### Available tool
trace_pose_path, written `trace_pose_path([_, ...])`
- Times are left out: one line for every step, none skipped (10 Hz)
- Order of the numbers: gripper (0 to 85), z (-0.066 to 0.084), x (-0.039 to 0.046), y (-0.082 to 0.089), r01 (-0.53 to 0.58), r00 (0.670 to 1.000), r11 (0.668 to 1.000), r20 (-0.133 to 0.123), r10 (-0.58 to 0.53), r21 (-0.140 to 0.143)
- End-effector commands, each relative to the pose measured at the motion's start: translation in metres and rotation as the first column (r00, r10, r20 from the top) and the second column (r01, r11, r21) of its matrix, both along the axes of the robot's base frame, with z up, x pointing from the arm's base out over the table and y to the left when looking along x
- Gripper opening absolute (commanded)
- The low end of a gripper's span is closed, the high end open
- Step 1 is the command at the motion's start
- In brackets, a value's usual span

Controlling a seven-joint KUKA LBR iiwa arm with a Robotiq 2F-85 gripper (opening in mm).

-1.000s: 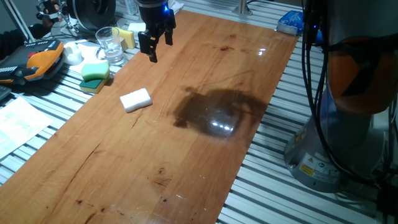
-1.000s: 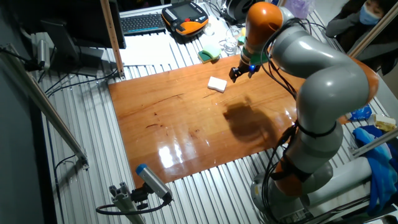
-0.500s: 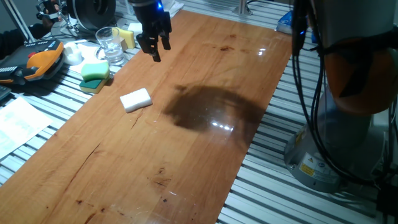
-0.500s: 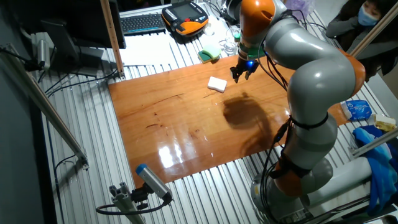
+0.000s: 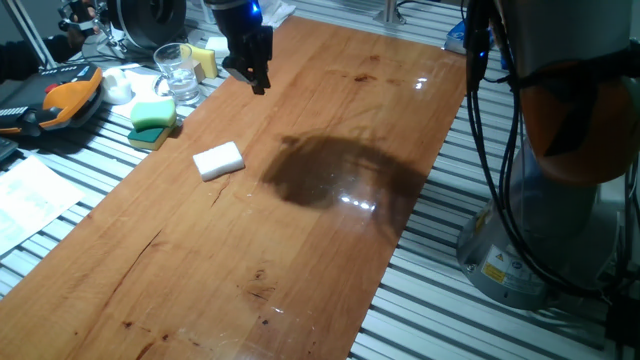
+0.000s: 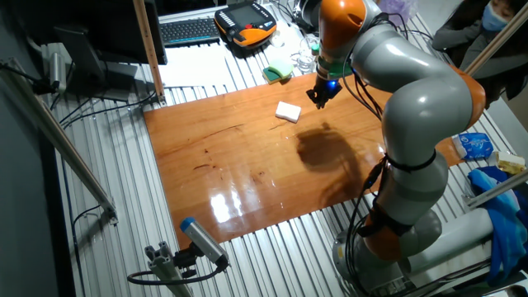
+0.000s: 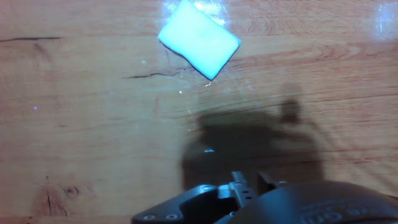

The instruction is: Clean the tabletop with a sponge

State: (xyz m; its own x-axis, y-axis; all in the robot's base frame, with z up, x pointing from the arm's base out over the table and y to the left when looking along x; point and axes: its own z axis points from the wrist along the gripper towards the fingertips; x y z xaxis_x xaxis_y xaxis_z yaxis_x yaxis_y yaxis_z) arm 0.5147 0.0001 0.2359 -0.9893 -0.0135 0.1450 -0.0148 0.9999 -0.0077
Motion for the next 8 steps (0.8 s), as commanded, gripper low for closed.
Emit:
trace_pose_path([0.0,0.0000,0.0001,0.0002,0.002,1.000,1.000,0.000,-0.002,-0.002])
trace_pose_path([0.0,0.0000,0.0000,0.0001,0.002,1.000,1.000,0.000,-0.002,-0.002])
trace_pose_path([0.0,0.0000,0.0002,0.0005,-0.021,1.000,1.000,-0.008,0.021,-0.001])
trace_pose_path([0.0,-0.0001,0.0001,0.0006,-0.042,0.999,0.999,-0.010,0.042,0.002])
trace_pose_path([0.0,-0.0001,0.0001,0.0006,-0.039,0.999,0.999,-0.010,0.039,0.002])
trace_pose_path([0.0,-0.0001,0.0001,0.0005,-0.039,0.999,0.999,-0.009,0.039,0.003])
trace_pose_path([0.0,-0.0001,0.0001,0.0005,-0.043,0.999,0.999,-0.011,0.043,0.004])
trace_pose_path([0.0,-0.0001,0.0001,0.0005,-0.031,0.999,1.000,-0.011,0.031,0.002])
